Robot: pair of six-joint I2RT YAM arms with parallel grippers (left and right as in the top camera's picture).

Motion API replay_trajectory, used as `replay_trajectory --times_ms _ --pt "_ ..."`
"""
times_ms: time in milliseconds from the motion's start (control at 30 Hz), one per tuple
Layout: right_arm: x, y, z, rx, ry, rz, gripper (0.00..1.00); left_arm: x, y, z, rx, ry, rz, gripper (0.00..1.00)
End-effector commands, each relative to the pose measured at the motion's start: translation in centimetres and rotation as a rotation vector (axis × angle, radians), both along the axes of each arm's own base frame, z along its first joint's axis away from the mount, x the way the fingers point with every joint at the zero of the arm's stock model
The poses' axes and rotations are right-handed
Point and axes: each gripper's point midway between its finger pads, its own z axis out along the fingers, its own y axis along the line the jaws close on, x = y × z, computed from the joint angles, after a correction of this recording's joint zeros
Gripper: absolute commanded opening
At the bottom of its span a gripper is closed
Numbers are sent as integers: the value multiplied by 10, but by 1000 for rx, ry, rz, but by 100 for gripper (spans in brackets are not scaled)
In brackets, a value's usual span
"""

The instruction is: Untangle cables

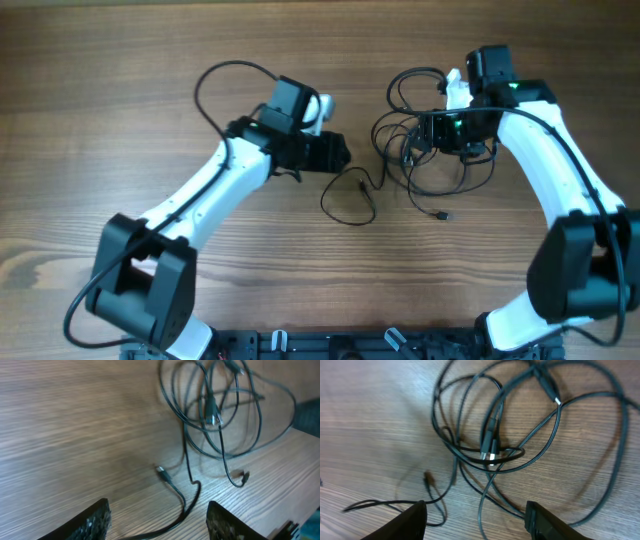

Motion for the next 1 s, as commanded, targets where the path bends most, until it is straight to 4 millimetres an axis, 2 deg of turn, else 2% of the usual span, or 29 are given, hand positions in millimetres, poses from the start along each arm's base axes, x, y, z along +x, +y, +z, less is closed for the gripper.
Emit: replay_trajectory --times_ms 0,67,100,200,267,333,400,467,500,533,600,633,667,700,733,833,867,967 --pt "4 -2 -24 -27 26 48 65 -11 -20 -19 8 27 -57 64" --pt "14 -1 -31 -27 -1 53 65 -14 -21 -31 35 45 -62 63" --pt "26 0 -34 -25 -43 54 64 -12 -17 -40 66 50 -52 62" --pt "42 3 -43 -22 -85 55 62 -11 -13 -47 97 50 -40 61" --pt "40 3 -55 -17 -55 57 61 -10 -12 -47 105 47 -36 54" --pt "34 6 -62 -3 -19 61 60 -11 -10 -48 113 55 -35 40" --pt "30 8 -65 -5 2 68 51 -11 -2 -52 151 59 -19 28" --pt "27 10 -65 -4 13 69 27 -9 11 -55 185 69 9 12" --pt "25 12 -65 2 24 62 13 -7 18 -55 193 80 26 9" --pt "20 21 -62 60 41 74 4 -5 30 -57 201 101 56 8" --pt "11 46 -52 192 64 116 4 1 50 -59 211 130 105 10" --pt "5 65 -44 278 59 183 4 6 68 -60 215 151 152 13" --pt "0 76 -43 285 62 215 4 11 89 -60 218 175 207 14" --pt "-1 78 -48 238 66 216 4 14 105 -60 220 193 248 13" --pt "-2 79 -51 198 77 199 4 15 123 -60 223 213 292 6" --pt "-8 91 -52 195 82 230 4 22 163 -56 214 236 401 4" --pt "-13 100 -49 228 87 257 4 25 179 -52 204 239 446 4" --pt "-42 155 -19 484 58 494 4 28 191 -40 103 254 488 4"
